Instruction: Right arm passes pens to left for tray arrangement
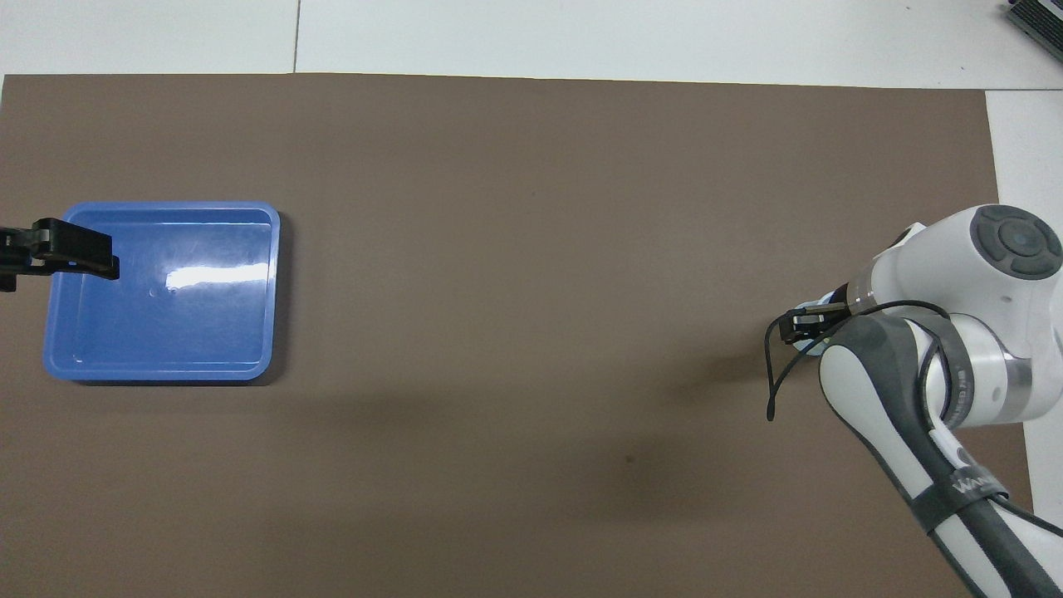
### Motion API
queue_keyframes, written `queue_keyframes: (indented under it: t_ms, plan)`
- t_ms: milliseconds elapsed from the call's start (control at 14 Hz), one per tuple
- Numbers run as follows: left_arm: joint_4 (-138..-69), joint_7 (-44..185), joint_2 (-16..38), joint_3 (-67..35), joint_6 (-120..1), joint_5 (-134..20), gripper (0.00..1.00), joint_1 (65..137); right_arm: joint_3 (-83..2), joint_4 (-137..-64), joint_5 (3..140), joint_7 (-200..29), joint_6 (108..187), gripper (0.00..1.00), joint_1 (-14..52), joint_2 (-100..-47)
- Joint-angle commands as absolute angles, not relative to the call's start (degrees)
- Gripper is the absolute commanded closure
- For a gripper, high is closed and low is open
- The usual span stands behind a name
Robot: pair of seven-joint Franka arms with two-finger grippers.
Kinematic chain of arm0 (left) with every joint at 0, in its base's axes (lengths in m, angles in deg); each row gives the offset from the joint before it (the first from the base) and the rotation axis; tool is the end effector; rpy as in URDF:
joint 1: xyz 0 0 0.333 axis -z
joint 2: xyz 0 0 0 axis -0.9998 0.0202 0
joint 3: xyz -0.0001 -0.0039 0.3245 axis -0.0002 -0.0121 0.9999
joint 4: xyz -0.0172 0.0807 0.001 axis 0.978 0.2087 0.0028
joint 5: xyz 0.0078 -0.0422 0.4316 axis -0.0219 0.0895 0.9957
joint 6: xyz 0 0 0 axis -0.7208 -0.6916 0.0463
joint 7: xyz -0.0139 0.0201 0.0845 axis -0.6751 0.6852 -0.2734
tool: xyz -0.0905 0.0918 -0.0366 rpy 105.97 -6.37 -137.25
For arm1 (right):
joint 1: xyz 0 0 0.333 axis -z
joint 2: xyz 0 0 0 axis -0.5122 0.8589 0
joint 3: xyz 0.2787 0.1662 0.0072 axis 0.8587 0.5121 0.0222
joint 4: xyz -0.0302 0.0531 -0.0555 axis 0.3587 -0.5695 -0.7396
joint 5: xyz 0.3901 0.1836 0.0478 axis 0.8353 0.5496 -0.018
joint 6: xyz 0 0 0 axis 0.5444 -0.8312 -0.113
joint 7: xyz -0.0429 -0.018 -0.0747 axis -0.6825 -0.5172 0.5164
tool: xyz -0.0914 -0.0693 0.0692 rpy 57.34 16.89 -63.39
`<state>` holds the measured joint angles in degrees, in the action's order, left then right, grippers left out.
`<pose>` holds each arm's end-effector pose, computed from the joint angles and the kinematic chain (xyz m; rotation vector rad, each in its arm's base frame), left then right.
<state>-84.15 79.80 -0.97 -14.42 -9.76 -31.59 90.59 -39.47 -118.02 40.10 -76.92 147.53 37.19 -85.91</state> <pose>0.5838 -0.0297 0.6197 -3.1345 -0.0924 -0.0006 0.5676 0.0167 0.3381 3.1230 0.0441 -0.1899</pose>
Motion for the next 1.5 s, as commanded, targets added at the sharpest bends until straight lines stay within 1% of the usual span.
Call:
queue_keyframes:
  t_ms: [0, 499, 570, 641, 926, 1068, 1211, 1353, 1424]
  plan:
    - [-85.2, 80.4, -1.9, -14.7, -10.7, -32.3, 0.0, 89.7, -39.4, -118.9, 40.3, -80.3, 150.0, 0.43, 38.7, -86.2]
    - [-85.2, 80.3, -1.9, -14.7, -10.8, -32.4, 0.0, 89.7, -39.5, -118.9, 40.1, -81.2, 151.5, 0.45, 39.2, -86.1]
    - [-85.2, 80.3, -1.9, -14.7, -10.8, -32.4, 0.0, 89.7, -39.4, -118.9, 40.2, -81.2, 151.4, 0.49, 39.2, -86.1]
    - [-85.2, 80.3, -1.9, -14.7, -10.8, -32.4, 0.0, 89.7, -39.4, -119.3, 40.2, -81.2, 151.4, 0.5, 39.2, -86.1]
    - [-85.2, 80.3, -1.9, -14.7, -10.8, -32.4, 0.0, 89.7, -39.5, -119.7, 40.1, -81.3, 151.3, 0.61, 39.2, -86.2]
    - [-85.2, 80.3, -1.9, -14.7, -10.8, -32.4, 0.0, 89.7, -39.5, -119.7, 40.2, -82.2, 151.0, 0.68, 39.5, -86.2]
    - [-85.2, 80.3, -1.9, -14.7, -10.8, -32.4, 0.0, 89.7, -39.5, -119.5, 40.1, -83.1, 150.7, 0.71, 40.0, -86.2]
    - [-85.2, 80.3, -1.9, -14.7, -10.8, -32.4, 0.0, 89.7, -39.5, -119.3, 40.2, -83.5, 150.0, 0.78, 40.2, -86.3]
    - [-85.2, 80.4, -1.9, -14.7, -10.8, -32.4, 0.0, 89.7, -39.4, -118.8, 40.2, -83.6, 149.4, 0.78, 40.4, -86.2]
